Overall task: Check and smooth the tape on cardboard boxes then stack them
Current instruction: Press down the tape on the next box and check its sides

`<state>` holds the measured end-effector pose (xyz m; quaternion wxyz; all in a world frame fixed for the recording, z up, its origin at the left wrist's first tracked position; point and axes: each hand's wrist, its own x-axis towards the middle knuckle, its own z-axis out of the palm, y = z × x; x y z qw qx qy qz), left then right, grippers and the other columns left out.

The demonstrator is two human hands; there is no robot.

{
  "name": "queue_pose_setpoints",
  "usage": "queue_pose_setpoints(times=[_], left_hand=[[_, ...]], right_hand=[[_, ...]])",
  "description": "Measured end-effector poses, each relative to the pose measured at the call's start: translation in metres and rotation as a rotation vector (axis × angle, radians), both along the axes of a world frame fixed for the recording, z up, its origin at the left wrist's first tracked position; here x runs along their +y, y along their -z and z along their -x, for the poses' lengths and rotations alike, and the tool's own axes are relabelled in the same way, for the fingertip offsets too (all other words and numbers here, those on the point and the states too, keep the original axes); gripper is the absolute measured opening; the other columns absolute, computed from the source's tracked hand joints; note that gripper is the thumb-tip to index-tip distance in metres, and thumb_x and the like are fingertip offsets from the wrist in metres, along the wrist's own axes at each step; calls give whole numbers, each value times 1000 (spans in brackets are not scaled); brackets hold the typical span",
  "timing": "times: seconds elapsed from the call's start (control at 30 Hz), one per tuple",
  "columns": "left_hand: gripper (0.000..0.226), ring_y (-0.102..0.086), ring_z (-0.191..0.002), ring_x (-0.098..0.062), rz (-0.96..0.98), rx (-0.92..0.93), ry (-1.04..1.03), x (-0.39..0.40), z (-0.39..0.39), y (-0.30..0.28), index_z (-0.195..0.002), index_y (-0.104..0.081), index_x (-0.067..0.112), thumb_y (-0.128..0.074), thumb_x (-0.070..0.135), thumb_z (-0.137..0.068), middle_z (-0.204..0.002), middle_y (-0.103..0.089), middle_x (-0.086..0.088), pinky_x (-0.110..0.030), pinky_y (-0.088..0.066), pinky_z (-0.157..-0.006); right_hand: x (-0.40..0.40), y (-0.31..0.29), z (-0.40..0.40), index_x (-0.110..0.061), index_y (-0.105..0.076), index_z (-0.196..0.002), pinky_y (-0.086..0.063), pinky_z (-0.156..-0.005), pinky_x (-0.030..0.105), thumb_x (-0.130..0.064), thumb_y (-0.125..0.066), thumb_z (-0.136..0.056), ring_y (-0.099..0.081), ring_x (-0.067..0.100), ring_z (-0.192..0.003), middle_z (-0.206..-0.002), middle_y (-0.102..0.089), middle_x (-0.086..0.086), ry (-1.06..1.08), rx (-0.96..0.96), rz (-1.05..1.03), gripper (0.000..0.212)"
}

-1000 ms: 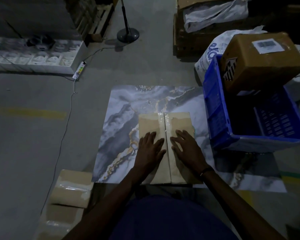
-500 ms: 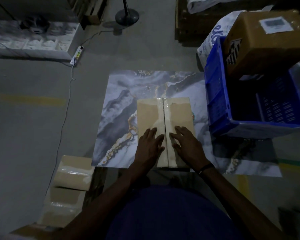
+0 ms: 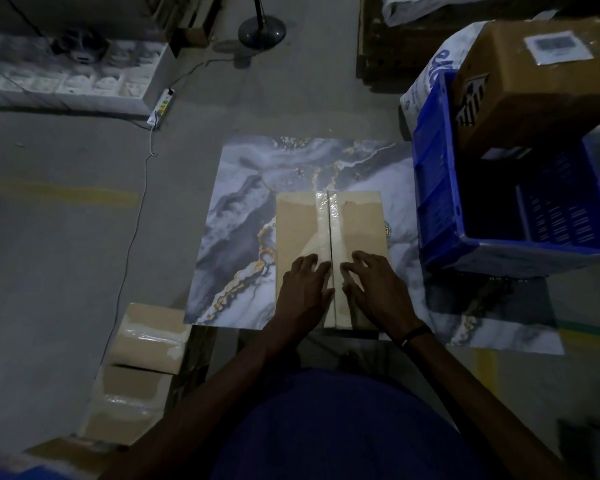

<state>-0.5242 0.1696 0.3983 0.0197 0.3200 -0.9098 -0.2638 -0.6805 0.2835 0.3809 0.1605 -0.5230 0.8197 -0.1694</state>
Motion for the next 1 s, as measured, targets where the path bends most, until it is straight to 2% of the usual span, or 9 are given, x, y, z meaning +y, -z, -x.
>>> queue_pose_setpoints(times=[0.07, 0.17, 0.3, 0.43, 0.57, 0.7, 0.8, 0.9, 1.0], left_hand=[[56, -39, -139, -37, 12, -7, -27, -5, 11, -2, -144, -54, 19, -70, 35, -93, -153, -44, -15, -55, -41, -107], [60, -23, -149, -34, 14, -139, -19, -12, 26, -3, -147, -49, 29, -68, 43, -93, -162, -30, -7, -60, -32, -113], [58, -18, -150, -33, 29, -213, -6, -12, 32, -3, -144, -51, 29, -69, 44, -91, -163, -26, -6, -62, -32, -111], [58, -12, -153, -34, 20, -207, -36, -14, 23, -2, -148, -46, 34, -65, 48, -94, -166, -21, -7, -64, -27, -115], [60, -1, -155, -38, -7, -198, -120, -15, 1, 8, -152, -37, 42, -58, 54, -97, -169, -9, -9, -71, -15, -117], [61, 9, -155, -38, -39, -166, -108, -10, -5, 12, -157, -31, 39, -51, 54, -101, -170, 0, -9, -69, -19, -118], [57, 8, -156, -37, -33, -113, -122, -6, -2, 11, -154, -38, 36, -50, 54, -101, -170, -6, -10, -69, -17, -118], [56, 7, -157, -29, -82, -44, -130, -6, 2, 12, -151, -42, 38, -48, 59, -99, -170, -10, -5, -70, -11, -118], [63, -3, -157, -23, -122, 50, -184, -13, 9, 14, -148, -45, 41, -50, 69, -92, -169, -17, -1, -66, -18, -118]], right_hand=[[-5, -2, 5, -21, -62, -136, -44, -105, 36, -30, -63, -98, -47, 22, -134, -148, -53, 5, 33, -5, 31, 39], [-14, -6, 8, -17, -66, -129, -49, -96, 40, -26, -65, -96, -54, 26, -124, -140, -58, 7, 52, 33, 41, 34], [-18, -10, 10, -23, -67, -126, -50, -92, 39, -33, -64, -96, -53, 22, -120, -137, -59, 1, 46, 77, -1, 32], [-12, -12, 18, -24, -65, -129, -42, -101, 36, -38, -66, -94, -47, 22, -129, -143, -55, 2, 88, 9, 11, 37], [-2, -11, 24, -20, -65, -132, -34, -112, 45, -43, -80, -84, -38, 27, -139, -148, -48, 7, 240, -108, 71, 55], [4, -1, 26, -20, -55, -143, -36, -113, 44, -62, -69, -85, -43, 26, -139, -148, -54, 5, 290, -230, 68, 73], [0, -6, 23, -10, -53, -145, -39, -106, 29, -43, -76, -89, -51, 18, -132, -144, -57, 8, 304, -311, 110, 69], [-5, -8, 27, -11, -49, -148, -43, -111, 38, -38, -79, -87, -52, 24, -134, -147, -55, 9, 328, -324, 92, 73], [-11, -16, 37, -16, -45, -151, -41, -112, 43, -36, -81, -85, -48, 29, -135, -149, -53, 8, 343, -293, 120, 78]])
